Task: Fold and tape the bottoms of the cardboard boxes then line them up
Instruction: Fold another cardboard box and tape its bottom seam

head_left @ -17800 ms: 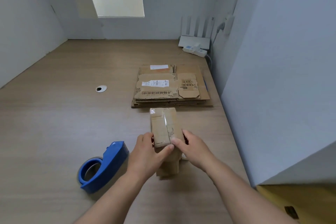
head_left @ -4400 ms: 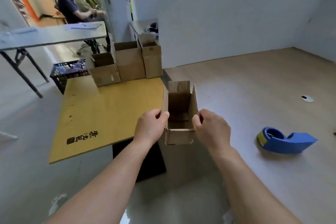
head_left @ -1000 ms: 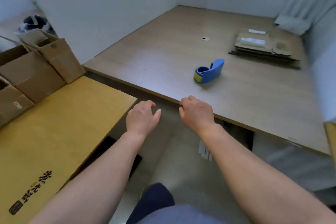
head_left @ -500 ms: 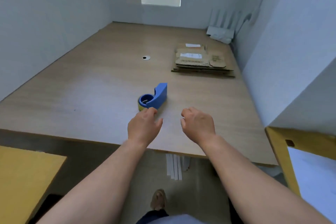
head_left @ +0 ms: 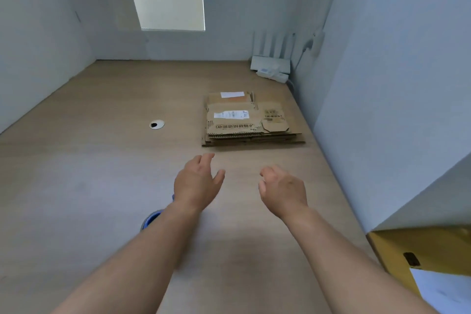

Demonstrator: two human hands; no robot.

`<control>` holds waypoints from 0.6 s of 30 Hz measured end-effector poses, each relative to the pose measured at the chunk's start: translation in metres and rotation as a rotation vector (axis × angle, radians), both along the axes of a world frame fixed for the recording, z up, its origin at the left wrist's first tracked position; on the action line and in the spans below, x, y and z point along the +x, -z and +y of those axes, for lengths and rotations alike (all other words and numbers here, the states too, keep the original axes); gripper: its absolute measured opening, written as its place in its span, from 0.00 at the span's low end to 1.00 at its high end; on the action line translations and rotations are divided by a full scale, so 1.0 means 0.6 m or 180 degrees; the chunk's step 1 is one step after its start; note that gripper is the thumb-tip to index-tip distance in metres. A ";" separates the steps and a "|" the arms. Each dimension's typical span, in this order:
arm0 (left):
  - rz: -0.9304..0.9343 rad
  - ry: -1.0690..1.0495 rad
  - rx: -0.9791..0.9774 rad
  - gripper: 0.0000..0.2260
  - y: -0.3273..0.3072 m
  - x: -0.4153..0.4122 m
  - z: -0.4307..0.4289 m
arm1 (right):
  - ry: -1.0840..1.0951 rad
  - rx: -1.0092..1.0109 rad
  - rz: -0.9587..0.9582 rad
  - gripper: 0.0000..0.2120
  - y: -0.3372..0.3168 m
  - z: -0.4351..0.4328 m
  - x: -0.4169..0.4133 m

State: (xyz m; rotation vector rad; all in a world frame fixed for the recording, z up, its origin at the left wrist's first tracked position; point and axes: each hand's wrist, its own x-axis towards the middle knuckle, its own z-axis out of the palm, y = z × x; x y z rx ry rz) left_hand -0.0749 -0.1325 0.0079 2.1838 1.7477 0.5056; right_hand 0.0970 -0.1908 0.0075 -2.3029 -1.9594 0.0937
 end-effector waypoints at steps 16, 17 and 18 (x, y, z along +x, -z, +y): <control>0.0661 -0.0325 -0.0471 0.38 0.092 0.165 0.326 | 0.0557 -0.0483 0.0271 0.39 0.101 0.324 0.237; 0.0672 -0.0452 -0.0560 0.41 0.104 0.164 0.338 | 0.0624 -0.0521 0.0230 0.41 0.112 0.341 0.246; 0.0666 -0.0563 -0.0676 0.42 0.115 0.162 0.348 | 0.0683 -0.0558 0.0189 0.42 0.123 0.354 0.252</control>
